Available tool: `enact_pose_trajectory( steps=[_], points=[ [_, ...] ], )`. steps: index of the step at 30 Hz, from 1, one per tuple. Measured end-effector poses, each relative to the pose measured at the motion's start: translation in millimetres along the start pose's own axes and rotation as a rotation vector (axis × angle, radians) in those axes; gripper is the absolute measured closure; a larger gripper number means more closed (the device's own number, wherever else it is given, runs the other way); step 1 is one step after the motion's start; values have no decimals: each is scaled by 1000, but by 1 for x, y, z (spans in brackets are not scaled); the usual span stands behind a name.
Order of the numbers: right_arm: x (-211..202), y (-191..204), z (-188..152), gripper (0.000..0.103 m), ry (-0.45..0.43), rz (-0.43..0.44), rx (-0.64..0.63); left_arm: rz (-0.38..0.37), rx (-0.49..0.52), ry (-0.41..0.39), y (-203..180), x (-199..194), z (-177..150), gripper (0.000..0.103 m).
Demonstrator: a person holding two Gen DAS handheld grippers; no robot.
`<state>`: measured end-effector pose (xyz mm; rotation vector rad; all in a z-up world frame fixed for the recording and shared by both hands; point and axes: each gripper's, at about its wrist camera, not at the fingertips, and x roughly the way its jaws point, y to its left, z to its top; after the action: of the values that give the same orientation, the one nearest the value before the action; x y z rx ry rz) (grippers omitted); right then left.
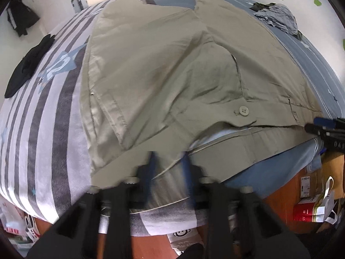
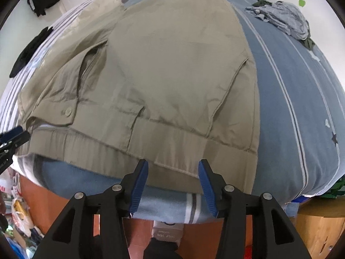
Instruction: Fold clothes
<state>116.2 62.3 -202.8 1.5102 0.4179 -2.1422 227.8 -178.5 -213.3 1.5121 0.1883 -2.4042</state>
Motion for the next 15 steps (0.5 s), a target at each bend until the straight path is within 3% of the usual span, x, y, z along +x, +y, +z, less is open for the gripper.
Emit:
enact_pose_trajectory(
  steps=[3,8,11,15],
  points=[
    [0,-3,7,58,-11,-17,4,-5,-2,-9,1,-2,3,100],
    [-4,-7,10,58,8,44,20,-25,-22,-15,6,-7,7,102],
    [-6,-6,4,58,49,114,39,-52,-27,-4,7,-11,3,102],
    [-4,2,-8,58,95,112,19,-76,-30,11,6,-21,-6,103]
  ],
)
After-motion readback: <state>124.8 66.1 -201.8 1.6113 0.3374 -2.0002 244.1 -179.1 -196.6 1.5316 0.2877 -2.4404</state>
